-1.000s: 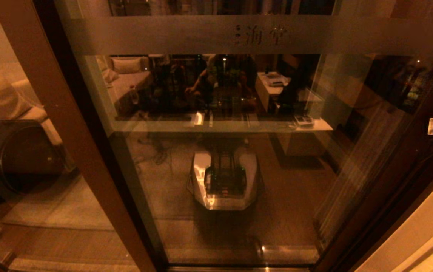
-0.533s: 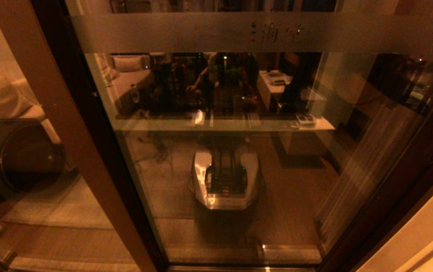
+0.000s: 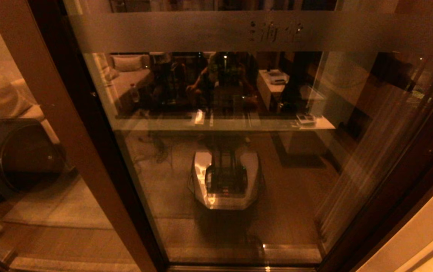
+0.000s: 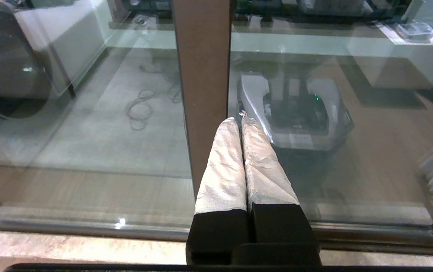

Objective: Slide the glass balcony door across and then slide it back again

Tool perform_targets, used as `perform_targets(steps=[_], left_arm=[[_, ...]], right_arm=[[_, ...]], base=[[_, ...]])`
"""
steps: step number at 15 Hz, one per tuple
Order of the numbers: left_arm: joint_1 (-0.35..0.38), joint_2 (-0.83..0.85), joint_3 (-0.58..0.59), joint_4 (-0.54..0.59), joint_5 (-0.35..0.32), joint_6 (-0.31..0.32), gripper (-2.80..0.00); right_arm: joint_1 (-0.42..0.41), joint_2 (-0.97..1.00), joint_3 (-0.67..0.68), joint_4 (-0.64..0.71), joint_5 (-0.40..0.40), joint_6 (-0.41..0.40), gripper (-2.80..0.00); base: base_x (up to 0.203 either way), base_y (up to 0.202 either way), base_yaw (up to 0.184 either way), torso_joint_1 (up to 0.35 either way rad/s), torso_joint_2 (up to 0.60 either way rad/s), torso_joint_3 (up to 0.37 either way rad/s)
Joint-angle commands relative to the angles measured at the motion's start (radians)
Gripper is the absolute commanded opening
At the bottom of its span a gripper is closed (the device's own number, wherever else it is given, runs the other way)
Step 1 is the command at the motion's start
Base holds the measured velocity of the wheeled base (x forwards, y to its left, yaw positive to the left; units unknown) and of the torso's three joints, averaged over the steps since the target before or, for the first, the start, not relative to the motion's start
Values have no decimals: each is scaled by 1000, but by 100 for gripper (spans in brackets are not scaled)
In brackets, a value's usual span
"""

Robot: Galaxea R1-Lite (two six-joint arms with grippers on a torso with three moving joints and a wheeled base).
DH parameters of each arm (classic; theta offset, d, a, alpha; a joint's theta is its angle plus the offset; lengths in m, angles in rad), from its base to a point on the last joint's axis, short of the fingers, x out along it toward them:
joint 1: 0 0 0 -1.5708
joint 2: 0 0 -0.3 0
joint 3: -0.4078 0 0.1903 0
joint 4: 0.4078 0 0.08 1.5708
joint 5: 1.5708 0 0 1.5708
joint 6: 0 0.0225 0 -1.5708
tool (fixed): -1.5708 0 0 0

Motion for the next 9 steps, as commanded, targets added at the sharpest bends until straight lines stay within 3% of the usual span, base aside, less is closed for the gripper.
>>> perform_targets(steps=[1,3,4,6,9], left_arm=[[0,1,-1,0,0,0,-280],[0,1,-1,0,0,0,-280],[0,1,-1,0,0,0,-280],[0,1,0,0,0,0,-280],[0,1,0,0,0,0,-280]], right_arm=[[-28,-84,6,39,223,29,-280],[-69,-140,9,125,544,86,-280],[-83,-189,17,187,644,106,-280],[-93,-294,79,239,670,117,-280],[-132,-469,193,252,623,101,-280]], base=[[0,0,0,0,0,0],[0,0,0,0,0,0],[0,0,0,0,0,0],[0,0,0,0,0,0],[0,0,0,0,0,0]])
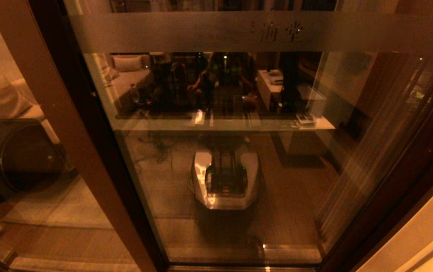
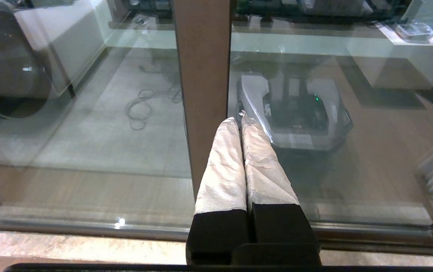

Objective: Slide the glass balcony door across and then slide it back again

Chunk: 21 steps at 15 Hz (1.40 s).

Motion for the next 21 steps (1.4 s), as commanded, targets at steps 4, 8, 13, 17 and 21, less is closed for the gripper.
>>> perform_targets(steps=[4,8,13,17,21], left_arm=[[0,1,-1,-1,0,0,-280],[0,1,0,-1,0,0,-280],[0,1,0,-1,0,0,-280],[0,1,0,-1,0,0,-280],[0,1,0,-1,0,0,-280]], right_arm=[[-77,-355,85,15,-51,-5,-280],[-80,-490,75,220,238,8,-280],[204,-533,-15,533,415,135,-280],[514,-731,-45,721,345,205,-280],[595,-974,-94,948,246,220,-280]], base=[[0,0,0,0,0,0],[0,0,0,0,0,0],[0,0,0,0,0,0],[0,0,0,0,0,0],[0,0,0,0,0,0]])
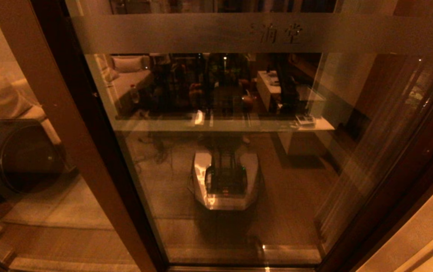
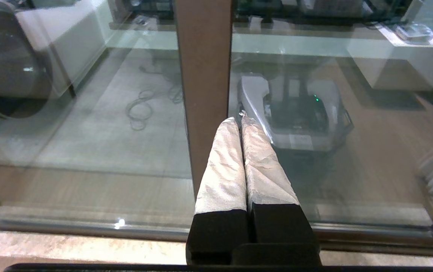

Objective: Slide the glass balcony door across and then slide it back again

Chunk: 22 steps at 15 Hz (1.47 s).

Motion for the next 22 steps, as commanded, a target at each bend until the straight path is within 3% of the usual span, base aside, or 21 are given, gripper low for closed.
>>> perform_targets(steps=[1,3,4,6,9,12,16,19,22], left_arm=[[0,1,0,0,0,-1,-280],[0,1,-1,0,0,-1,-280],[0,1,0,0,0,-1,-280],[0,1,0,0,0,-1,-280],[0,1,0,0,0,-1,-280],[0,1,0,0,0,-1,-280],[0,1,-1,0,0,-1,-280],[0,1,0,0,0,-1,-280],[0,1,0,0,0,-1,-280]], right_arm=[[33,-166,-14,92,-62,-12,-280],[29,-286,32,158,-181,-98,-280],[28,-335,67,182,-273,-175,-280],[26,-349,169,194,-499,-247,-280],[25,-347,415,0,-654,-275,-280],[25,-347,702,-343,-764,-310,-280],[24,-347,968,-763,-883,-359,-280],[25,-347,1005,-815,-916,-269,-280],[25,-347,1005,-815,-916,-274,-280]], base=[[0,0,0,0,0,0],[0,0,0,0,0,0],[0,0,0,0,0,0],[0,0,0,0,0,0],[0,0,0,0,0,0],[0,0,0,0,0,0],[0,0,0,0,0,0],[0,0,0,0,0,0],[0,0,0,0,0,0]])
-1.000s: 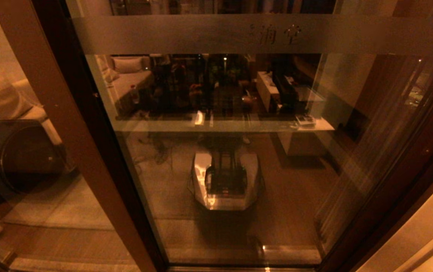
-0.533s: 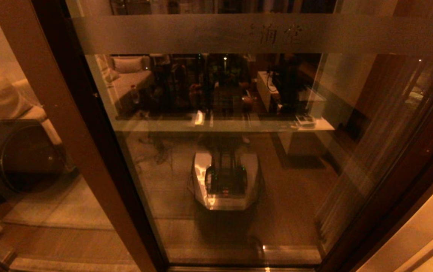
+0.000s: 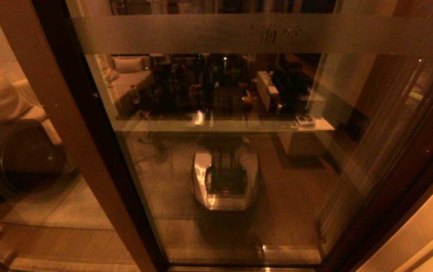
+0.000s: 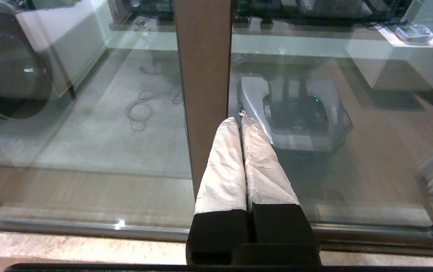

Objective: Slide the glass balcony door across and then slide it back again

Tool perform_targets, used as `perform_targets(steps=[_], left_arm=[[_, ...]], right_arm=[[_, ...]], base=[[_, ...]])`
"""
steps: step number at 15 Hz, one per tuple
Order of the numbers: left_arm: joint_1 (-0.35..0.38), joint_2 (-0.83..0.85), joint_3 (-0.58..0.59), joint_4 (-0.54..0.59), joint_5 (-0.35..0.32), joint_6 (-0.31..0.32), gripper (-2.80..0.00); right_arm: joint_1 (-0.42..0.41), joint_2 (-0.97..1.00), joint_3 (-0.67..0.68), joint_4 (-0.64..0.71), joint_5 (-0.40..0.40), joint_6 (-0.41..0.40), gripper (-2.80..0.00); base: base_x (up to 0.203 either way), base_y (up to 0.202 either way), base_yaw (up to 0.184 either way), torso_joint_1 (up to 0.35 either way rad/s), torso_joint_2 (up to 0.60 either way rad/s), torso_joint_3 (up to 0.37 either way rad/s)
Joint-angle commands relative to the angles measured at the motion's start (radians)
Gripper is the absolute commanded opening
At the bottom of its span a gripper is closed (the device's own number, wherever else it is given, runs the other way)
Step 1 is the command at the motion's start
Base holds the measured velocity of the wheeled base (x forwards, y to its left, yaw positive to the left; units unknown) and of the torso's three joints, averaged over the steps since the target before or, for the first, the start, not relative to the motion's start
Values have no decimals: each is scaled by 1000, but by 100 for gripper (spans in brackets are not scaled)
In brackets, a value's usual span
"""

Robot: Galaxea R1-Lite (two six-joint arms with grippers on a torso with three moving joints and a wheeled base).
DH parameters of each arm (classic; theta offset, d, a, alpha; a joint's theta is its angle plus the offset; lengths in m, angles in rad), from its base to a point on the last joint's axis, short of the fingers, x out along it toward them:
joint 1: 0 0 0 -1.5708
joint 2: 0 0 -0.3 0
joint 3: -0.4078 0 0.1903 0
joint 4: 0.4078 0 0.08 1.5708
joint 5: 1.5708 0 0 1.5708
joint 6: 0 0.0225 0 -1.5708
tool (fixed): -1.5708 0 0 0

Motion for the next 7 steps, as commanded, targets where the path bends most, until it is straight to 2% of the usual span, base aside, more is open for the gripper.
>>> perform_targets(steps=[1,7], left_arm=[[0,1,0,-1,0,-1,-280],[0,1,0,-1,0,-1,-280]], right_arm=[[0,-1,3,5,1,-1,-280],[-1,0,1,7,-2,20,-280]], base=[[0,0,0,0,0,0],[0,0,0,0,0,0]])
